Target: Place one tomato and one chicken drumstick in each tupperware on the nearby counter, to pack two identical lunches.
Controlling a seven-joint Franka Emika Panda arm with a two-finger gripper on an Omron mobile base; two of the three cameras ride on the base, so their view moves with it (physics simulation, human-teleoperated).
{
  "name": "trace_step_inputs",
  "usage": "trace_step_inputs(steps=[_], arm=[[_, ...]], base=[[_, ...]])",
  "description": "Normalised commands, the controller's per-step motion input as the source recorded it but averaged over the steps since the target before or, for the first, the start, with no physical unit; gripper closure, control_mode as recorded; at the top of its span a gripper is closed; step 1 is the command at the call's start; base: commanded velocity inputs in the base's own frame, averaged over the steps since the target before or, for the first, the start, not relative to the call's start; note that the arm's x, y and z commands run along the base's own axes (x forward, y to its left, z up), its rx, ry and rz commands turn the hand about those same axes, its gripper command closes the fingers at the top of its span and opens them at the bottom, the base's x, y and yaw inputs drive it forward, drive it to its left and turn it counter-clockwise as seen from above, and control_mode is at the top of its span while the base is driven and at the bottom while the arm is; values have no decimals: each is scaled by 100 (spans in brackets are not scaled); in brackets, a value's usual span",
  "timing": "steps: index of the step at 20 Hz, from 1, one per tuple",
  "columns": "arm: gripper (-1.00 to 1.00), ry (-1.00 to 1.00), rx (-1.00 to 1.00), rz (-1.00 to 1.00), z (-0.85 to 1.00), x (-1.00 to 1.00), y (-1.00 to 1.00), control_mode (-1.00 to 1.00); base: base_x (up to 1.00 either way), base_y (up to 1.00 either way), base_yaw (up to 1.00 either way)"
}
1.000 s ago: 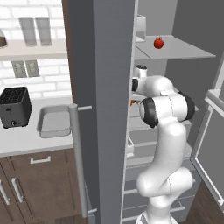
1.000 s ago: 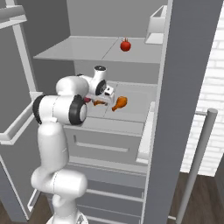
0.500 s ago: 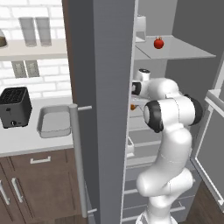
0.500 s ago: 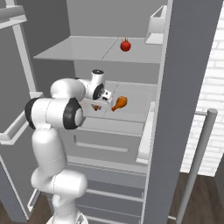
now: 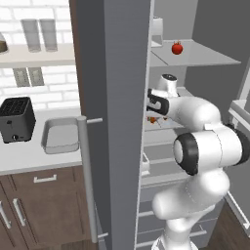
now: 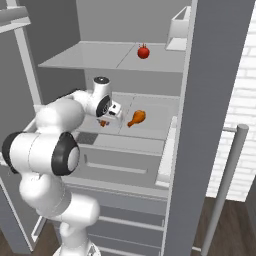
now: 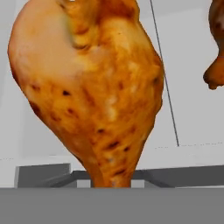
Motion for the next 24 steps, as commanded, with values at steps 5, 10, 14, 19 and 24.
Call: trace_step_inputs(steps=[5,10,14,19,24], arm=[[100,-3,0,-4,58,-100,0,-100],[100,-5,0,-1,65,-100,-10,-100],[100,-1,0,-3,50,-100,-19,-100],[100,-5,0,-10,9,-58,-11,-100],[100,-19,3,0,-2,-58,-15,-100]], base=[[0,0,0],[0,0,0],[0,0,0],[0,0,0],[0,0,0]])
